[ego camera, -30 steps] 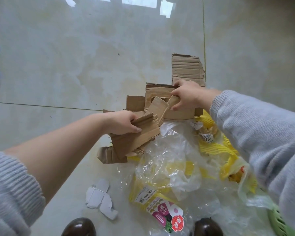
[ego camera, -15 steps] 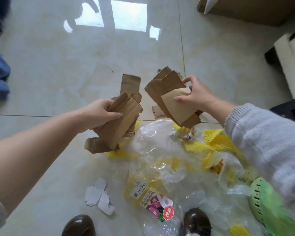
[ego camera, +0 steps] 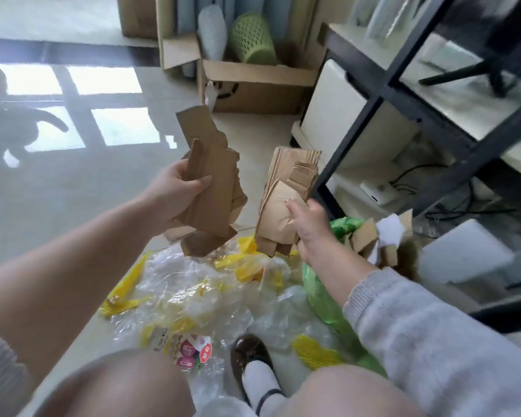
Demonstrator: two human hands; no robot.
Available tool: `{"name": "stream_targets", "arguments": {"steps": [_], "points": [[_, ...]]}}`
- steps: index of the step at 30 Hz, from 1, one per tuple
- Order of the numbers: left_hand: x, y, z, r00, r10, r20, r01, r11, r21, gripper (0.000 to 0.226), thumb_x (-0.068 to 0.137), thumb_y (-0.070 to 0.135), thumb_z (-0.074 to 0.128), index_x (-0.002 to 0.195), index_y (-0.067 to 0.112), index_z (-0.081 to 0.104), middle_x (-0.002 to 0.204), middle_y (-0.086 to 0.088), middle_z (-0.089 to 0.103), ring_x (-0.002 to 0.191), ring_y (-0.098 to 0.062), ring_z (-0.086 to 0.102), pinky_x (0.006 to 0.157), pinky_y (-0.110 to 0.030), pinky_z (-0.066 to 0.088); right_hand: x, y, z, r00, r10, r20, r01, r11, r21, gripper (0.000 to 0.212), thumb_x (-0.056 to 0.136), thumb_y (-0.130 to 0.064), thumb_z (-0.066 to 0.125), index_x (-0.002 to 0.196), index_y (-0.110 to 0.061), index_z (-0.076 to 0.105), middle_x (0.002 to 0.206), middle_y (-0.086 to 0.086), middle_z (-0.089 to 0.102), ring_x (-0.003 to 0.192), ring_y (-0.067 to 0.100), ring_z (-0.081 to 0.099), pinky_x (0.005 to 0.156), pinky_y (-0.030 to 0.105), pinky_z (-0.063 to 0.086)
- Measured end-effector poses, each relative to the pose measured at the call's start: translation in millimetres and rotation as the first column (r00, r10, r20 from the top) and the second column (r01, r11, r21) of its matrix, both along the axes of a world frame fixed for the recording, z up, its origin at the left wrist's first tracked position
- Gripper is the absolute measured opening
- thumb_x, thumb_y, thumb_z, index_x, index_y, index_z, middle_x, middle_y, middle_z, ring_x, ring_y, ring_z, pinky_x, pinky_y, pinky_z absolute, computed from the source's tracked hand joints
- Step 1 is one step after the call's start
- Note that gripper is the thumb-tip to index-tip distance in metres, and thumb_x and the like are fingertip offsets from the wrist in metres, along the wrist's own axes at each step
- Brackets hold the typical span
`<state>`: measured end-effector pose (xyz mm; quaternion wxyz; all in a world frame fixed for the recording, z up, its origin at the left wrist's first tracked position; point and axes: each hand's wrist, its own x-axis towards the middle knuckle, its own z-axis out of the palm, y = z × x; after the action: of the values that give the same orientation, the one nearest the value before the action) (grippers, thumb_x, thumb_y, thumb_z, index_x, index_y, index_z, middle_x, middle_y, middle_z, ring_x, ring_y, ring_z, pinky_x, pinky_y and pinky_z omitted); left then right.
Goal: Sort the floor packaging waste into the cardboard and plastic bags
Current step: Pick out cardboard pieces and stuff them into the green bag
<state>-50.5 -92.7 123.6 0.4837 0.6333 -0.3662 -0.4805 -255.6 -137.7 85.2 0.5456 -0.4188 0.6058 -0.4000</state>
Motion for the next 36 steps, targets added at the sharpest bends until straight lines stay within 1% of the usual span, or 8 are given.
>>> {"name": "stream_targets", "arguments": {"steps": [4, 8, 13, 18, 20, 25, 28, 36], "points": [[-83.9, -18.8, 17.5, 0.995, -0.098, -0.005, 0.097, 0.994, -0.056, 0.021, 0.092, 0.018, 0.056, 0.11, 0.028, 0.055, 0.097, 0.003, 0.065, 0.089, -0.019, 0.064, 0.075, -0.04, 0.056, -83.6, 22.6, 28.9, 0.987, -0.159, -0.032, 0.156, 0.985, -0.071, 0.005, 0.082, -0.022, 0.057, 0.085, -0.019, 0.061, 0.087, 0.004, 0.061, 0.083, 0.021, 0.058, 0.079, 0.035, 0.048], [-186.8, -32.6, 30.5, 0.978, -0.207, 0.037, 0.209, 0.974, -0.086, 0.021, 0.092, 0.016, 0.055, 0.109, 0.029, 0.056, 0.09, 0.005, 0.064, 0.083, -0.016, 0.064, 0.073, -0.036, 0.055, -176.3, 29.1, 44.1, 0.946, -0.315, -0.075, 0.306, 0.946, -0.107, 0.044, 0.085, -0.028, 0.057, 0.12, -0.003, 0.049, 0.08, -0.004, 0.05, 0.092, 0.018, 0.051, 0.092, 0.039, 0.043], [-226.8, -34.5, 6.8, 0.962, -0.21, 0.175, 0.231, 0.967, -0.108, 0.031, 0.086, 0.005, 0.046, 0.106, 0.024, 0.059, 0.099, -0.001, 0.066, 0.092, -0.021, 0.064, 0.076, -0.034, 0.055, -182.9, 28.7, 34.1, 0.95, -0.28, -0.137, 0.276, 0.96, -0.053, 0.032, 0.082, -0.034, 0.054, 0.111, -0.022, 0.056, 0.109, 0.004, 0.063, 0.101, 0.027, 0.058, 0.096, 0.046, 0.048], [-272.9, -36.6, -26.3, 0.919, -0.258, 0.299, 0.294, 0.953, -0.08, 0.041, 0.082, 0.005, 0.043, 0.117, 0.025, 0.053, 0.1, 0.006, 0.062, 0.095, -0.017, 0.058, 0.079, -0.028, 0.045, -198.6, 31.5, 15.7, 0.921, -0.28, -0.271, 0.278, 0.959, -0.049, 0.031, 0.088, -0.028, 0.052, 0.118, -0.023, 0.057, 0.109, 0.001, 0.063, 0.099, 0.026, 0.058, 0.091, 0.04, 0.049], [-285.1, -36.1, -43.8, 0.899, -0.306, 0.313, 0.329, 0.944, -0.022, 0.045, 0.083, 0.005, 0.044, 0.123, 0.025, 0.049, 0.1, 0.007, 0.058, 0.096, -0.018, 0.056, 0.078, -0.027, 0.041, -206.8, 31.4, 6.2, 0.895, -0.27, -0.356, 0.264, 0.962, -0.066, 0.029, 0.091, -0.025, 0.051, 0.119, -0.02, 0.056, 0.107, 0.0, 0.061, 0.098, 0.025, 0.056, 0.087, 0.032, 0.046], [-290.6, -35.5, -74.9, 0.855, -0.398, 0.333, 0.385, 0.917, 0.109, 0.064, 0.086, 0.004, 0.047, 0.142, 0.03, 0.028, 0.105, 0.01, 0.049, 0.091, -0.014, 0.049, 0.076, -0.024, 0.038, -216.6, 27.6, -19.1, 0.818, -0.18, -0.547, 0.192, 0.981, -0.035, 0.026, 0.092, -0.029, 0.05, 0.113, -0.013, 0.054, 0.116, 0.009, 0.062, 0.102, 0.03, 0.057, 0.079, 0.032, 0.044], [-287.1, -37.4, -87.4, 0.845, -0.408, 0.346, 0.378, 0.913, 0.153, 0.064, 0.086, 0.007, 0.05, 0.141, 0.03, 0.028, 0.116, 0.005, 0.058, 0.101, -0.021, 0.056, 0.078, -0.024, 0.038, -211.1, 24.4, -26.2, 0.766, -0.104, -0.634, 0.135, 0.991, 0.0, 0.027, 0.094, -0.029, 0.048, 0.113, -0.01, 0.051, 0.12, 0.009, 0.06, 0.107, 0.03, 0.056, 0.075, 0.028, 0.038], [-300.1, -40.1, -100.1, 0.778, -0.449, 0.44, 0.394, 0.894, 0.215, 0.066, 0.087, 0.005, 0.035, 0.146, 0.023, 0.015, 0.122, -0.011, 0.06, 0.107, -0.03, 0.058, 0.084, -0.036, 0.049, -202.8, 13.1, -34.3, 0.677, 0.138, -0.723, -0.042, 0.988, 0.149, 0.037, 0.094, -0.03, 0.046, 0.122, -0.006, 0.041, 0.131, 0.014, 0.051, 0.115, 0.032, 0.052, 0.076, 0.029, 0.036]]}}
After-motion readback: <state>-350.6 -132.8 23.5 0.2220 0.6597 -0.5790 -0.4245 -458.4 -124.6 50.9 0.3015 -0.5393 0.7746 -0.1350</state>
